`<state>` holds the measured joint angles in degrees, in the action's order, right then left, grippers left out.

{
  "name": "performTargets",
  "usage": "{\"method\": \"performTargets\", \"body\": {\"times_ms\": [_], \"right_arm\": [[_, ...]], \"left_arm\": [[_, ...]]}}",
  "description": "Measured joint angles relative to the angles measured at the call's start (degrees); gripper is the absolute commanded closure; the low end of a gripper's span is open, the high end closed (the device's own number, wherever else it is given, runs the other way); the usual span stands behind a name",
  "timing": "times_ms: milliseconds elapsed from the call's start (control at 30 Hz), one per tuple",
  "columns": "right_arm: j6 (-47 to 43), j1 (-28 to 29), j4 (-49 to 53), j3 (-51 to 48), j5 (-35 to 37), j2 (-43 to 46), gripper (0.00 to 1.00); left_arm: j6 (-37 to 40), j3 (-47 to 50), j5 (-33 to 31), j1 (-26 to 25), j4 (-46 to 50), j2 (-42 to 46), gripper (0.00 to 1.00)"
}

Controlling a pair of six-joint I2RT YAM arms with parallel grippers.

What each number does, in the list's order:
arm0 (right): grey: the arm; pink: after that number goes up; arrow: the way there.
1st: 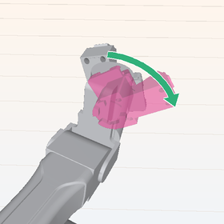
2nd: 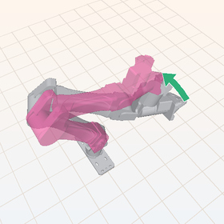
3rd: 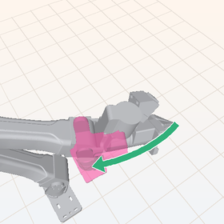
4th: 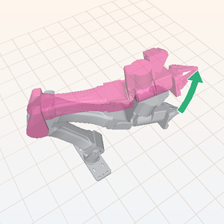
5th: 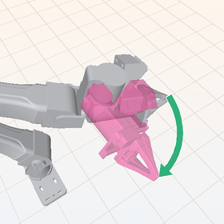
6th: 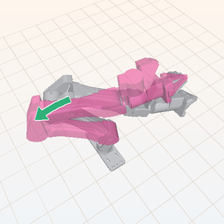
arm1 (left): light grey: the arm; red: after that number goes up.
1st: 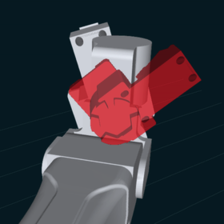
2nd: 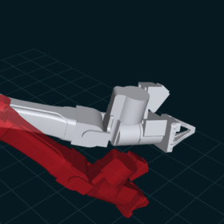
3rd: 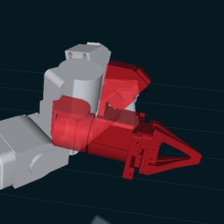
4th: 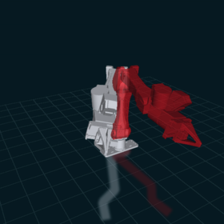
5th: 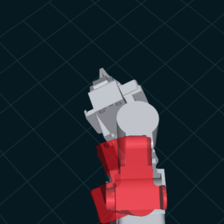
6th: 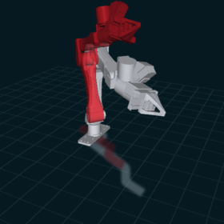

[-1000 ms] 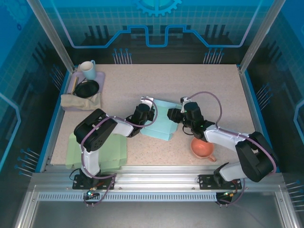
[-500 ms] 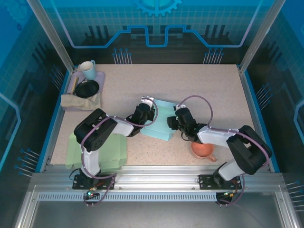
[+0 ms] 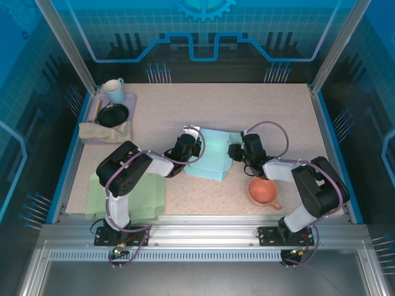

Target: Fold the paper box

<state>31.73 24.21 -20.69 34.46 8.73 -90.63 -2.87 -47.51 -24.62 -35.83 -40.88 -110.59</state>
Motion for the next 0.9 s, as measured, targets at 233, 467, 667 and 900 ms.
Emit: {"method": "performTargets", "body": {"times_ms": [233, 467, 667, 900], "right_arm": [[0.6, 0.0, -3.5, 0.0, -2.0, -4.8, 0.57], [0.1, -0.1, -9.0, 0.0, -4.3, -5.8, 0.57], [-1.7, 1.4, -11.2, 0.0, -4.8, -5.8, 0.57], [-1.9, 2.9, -11.5, 1.6, -5.8, -6.8, 0.58]], "left_arm": [[0.0, 0.0, 0.0, 0.0, 0.0, 0.0, 1.0], [0.0, 0.0, -0.1, 0.0, 0.0, 0.0, 1.0], [0.0, 0.0, 0.0, 0.0, 0.0, 0.0, 1.0], [0.0, 0.0, 0.1, 0.0, 0.0, 0.0, 1.0]]}}
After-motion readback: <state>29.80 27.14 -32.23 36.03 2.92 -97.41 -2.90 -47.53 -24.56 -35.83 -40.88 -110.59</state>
